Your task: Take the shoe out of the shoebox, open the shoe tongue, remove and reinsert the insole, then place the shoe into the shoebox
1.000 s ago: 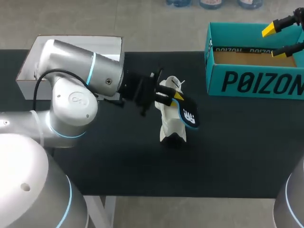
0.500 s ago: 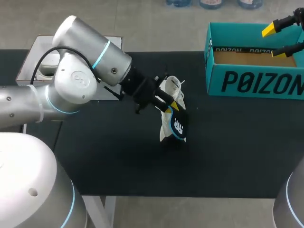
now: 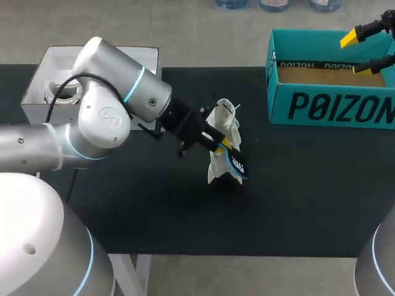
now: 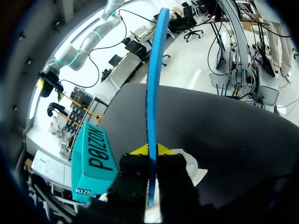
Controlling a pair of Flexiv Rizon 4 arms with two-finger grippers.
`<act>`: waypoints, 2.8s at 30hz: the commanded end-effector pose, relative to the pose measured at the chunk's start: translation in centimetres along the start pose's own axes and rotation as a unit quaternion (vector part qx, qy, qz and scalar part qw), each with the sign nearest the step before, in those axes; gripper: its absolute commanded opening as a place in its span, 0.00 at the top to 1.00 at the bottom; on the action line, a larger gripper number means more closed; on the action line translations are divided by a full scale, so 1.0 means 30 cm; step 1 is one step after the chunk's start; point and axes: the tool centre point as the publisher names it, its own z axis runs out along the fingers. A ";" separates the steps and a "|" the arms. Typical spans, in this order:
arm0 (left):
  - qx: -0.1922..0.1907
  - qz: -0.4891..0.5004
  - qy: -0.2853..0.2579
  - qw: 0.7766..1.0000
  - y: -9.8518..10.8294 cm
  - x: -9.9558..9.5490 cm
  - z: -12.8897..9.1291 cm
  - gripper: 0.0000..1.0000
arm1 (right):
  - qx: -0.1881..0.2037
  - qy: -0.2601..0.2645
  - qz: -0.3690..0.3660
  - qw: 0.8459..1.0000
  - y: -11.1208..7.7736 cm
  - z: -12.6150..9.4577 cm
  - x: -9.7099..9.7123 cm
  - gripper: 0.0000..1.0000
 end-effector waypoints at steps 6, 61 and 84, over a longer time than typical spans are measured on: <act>-0.002 -0.006 -0.019 1.000 0.047 0.011 0.043 1.00 | 0.000 -0.001 0.001 1.000 -0.003 0.000 0.000 0.00; -0.071 -0.042 -0.042 0.996 0.355 0.028 0.053 1.00 | 0.000 -0.001 0.001 1.000 -0.003 0.000 0.000 0.00; -0.057 -0.014 -0.057 0.997 0.191 -0.008 0.001 0.27 | 0.000 -0.001 0.001 1.000 -0.003 0.000 0.000 0.00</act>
